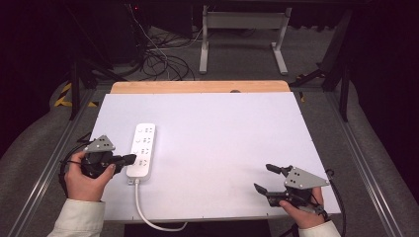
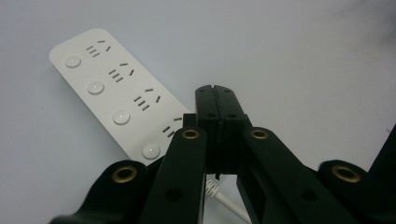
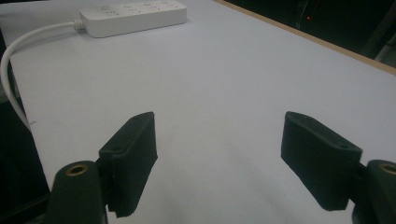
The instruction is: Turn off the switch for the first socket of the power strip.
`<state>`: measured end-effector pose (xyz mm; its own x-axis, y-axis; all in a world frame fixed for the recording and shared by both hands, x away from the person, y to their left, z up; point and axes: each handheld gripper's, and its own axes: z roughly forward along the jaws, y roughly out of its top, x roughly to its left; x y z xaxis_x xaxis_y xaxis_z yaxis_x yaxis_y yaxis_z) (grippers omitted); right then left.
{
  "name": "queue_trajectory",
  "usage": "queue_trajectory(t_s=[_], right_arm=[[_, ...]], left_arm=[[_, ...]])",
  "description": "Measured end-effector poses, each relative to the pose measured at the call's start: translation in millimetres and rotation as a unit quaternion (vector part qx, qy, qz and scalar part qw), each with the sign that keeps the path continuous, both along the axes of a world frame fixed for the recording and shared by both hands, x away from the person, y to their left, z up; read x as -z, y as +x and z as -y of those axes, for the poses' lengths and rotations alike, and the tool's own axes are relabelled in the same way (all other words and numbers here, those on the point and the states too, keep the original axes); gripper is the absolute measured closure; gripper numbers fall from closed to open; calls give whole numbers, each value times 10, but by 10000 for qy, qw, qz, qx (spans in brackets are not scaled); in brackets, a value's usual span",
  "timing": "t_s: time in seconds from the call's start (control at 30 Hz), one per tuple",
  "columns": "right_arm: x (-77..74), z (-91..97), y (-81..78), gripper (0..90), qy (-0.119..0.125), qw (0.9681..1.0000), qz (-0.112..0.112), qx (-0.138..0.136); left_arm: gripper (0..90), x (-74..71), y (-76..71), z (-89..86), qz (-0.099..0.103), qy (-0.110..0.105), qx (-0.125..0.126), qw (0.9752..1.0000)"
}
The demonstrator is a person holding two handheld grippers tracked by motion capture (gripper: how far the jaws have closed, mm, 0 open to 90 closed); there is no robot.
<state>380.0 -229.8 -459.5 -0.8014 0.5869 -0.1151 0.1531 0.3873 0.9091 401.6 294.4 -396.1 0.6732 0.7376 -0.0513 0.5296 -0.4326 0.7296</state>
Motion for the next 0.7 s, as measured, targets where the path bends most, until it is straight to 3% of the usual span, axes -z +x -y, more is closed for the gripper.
queue_trajectory(t_s=[0.33,0.53,0.7], right_arm=[[8,-9,3,274,-36,10000,-41,-22],[13,-9,5,275,-33,10000,-53,-29],[13,-10,4,277,-42,10000,-64,-43]], left_arm=[[900,42,139,45,-261,492,18,9984],[900,120,246,64,-451,794,-14,9958],[900,165,311,66,-576,911,-103,9941]])
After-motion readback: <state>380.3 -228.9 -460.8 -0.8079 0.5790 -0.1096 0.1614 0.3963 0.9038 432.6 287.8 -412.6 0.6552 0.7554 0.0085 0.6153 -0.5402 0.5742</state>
